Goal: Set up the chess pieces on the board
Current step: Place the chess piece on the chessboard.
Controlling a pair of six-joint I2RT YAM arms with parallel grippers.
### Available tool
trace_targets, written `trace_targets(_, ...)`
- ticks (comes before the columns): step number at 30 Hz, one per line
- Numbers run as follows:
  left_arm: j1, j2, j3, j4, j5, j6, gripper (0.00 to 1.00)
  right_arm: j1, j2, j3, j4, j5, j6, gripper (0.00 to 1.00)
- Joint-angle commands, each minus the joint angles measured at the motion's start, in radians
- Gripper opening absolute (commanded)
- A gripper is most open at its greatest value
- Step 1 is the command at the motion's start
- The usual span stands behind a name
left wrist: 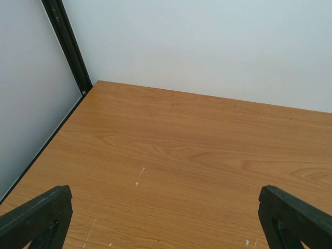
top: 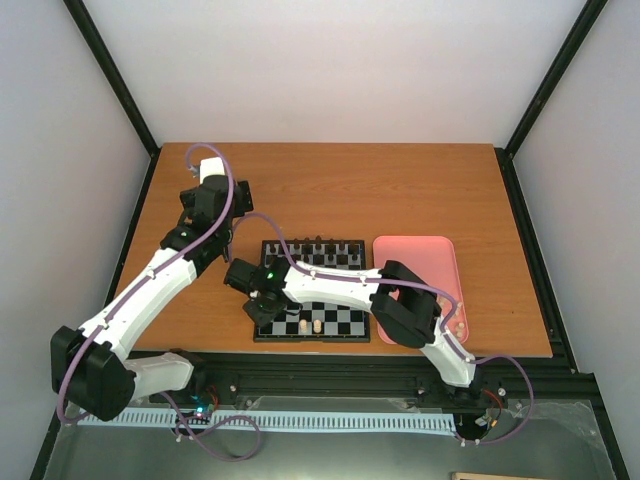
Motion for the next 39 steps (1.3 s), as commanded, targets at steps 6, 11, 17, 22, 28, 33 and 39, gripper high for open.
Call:
trace_targets(6, -0.006, -0.001, 0.004, 0.013, -0.006, -0.003, 1.00, 0.012, 0.020, 0.028, 0.009, 0.010, -0.013, 0.04)
trace_targets(11, -0.006, 0.000, 0.003, 0.013, -0.005, -0.003, 1.00, 0.011, 0.027, 0.030, 0.013, 0.006, -0.012, 0.04)
trace_targets(17, -0.006, 0.004, 0.004, 0.014, -0.004, -0.003, 1.00, 0.011, 0.024, 0.026, 0.021, 0.013, -0.012, 0.05)
trace_targets(22, -0.006, 0.001, 0.003, 0.013, -0.005, -0.002, 1.00, 0.011, 0.029, 0.028, 0.018, 0.025, -0.012, 0.05)
trace_targets(28, -0.007, 0.007, 0.004, 0.014, -0.004, 0.000, 1.00, 0.011, 0.031, 0.027, 0.016, 0.016, -0.012, 0.08)
trace_targets(33, -0.006, 0.012, 0.008, 0.013, -0.003, -0.001, 1.00, 0.011, 0.008, 0.007, 0.033, 0.012, -0.011, 0.21)
trace_targets(39, -0.006, 0.014, 0.007, 0.013, -0.004, 0.000, 1.00, 0.015, -0.007, 0.003, 0.044, 0.010, -0.023, 0.24)
